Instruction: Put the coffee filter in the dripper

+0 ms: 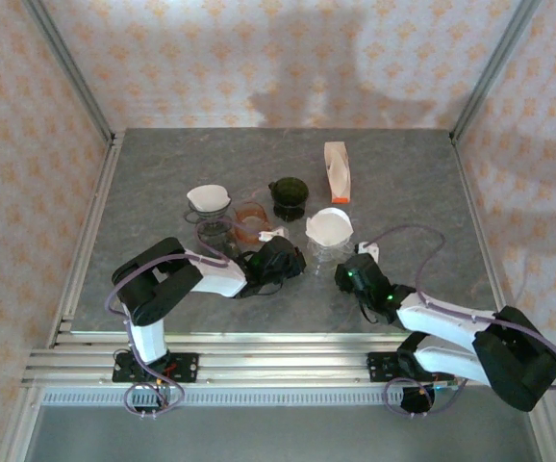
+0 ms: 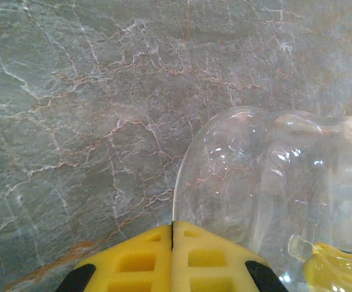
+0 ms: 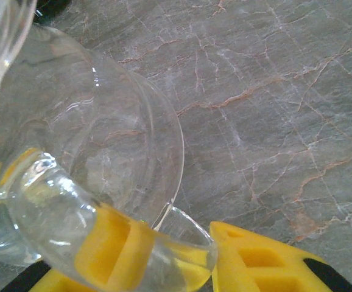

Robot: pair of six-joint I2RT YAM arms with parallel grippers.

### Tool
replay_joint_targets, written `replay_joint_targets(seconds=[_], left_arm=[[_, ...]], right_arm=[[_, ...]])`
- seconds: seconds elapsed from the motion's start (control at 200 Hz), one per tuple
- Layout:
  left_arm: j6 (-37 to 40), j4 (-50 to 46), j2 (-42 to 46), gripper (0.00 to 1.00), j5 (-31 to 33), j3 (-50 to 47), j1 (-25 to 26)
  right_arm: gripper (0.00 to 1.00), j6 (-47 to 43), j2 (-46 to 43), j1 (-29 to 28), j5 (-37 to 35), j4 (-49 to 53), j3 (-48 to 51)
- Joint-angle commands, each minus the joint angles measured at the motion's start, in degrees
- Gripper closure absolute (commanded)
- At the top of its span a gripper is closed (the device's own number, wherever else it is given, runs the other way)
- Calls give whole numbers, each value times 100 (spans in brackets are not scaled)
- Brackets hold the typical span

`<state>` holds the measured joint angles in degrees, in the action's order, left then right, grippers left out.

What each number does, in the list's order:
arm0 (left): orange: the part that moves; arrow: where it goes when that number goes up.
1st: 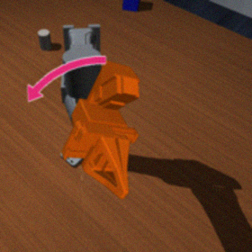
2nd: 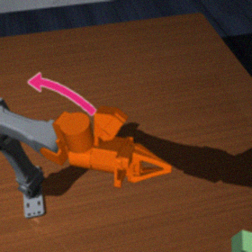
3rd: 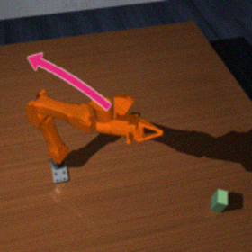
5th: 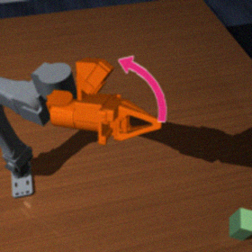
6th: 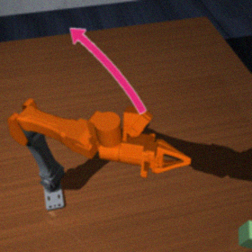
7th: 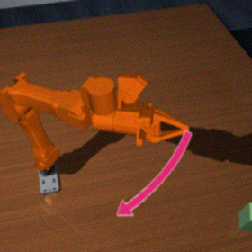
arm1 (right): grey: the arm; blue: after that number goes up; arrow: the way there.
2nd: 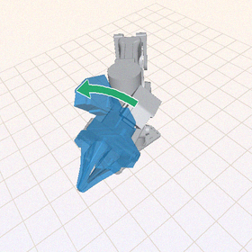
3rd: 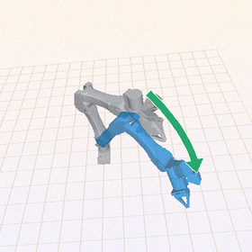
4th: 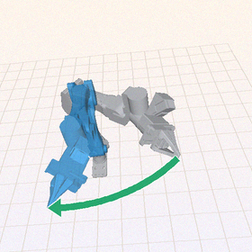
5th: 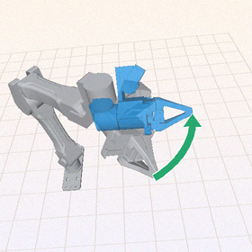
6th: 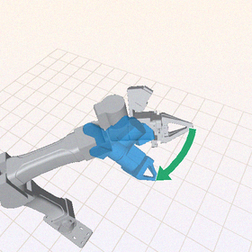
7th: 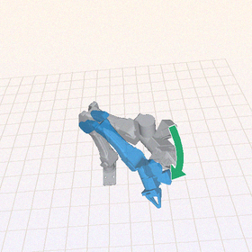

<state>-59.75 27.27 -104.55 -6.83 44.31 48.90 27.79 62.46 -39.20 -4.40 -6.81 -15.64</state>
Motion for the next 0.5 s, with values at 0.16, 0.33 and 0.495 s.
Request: replay_joint_targets(seconds=[0.16,0.33,0.495], left_arm=[[-20,455,-66,100,-199,-148,49],[-82,533,-58,100,-174,-220,90],[-97,538,-33,100,-107,-257,186]], right_arm=[[68,-75,-14,-18,212,-265,-98],[68,-52,-14,-22,203,-261,-93],[68,-22,-38,-18,186,-243,-80]])
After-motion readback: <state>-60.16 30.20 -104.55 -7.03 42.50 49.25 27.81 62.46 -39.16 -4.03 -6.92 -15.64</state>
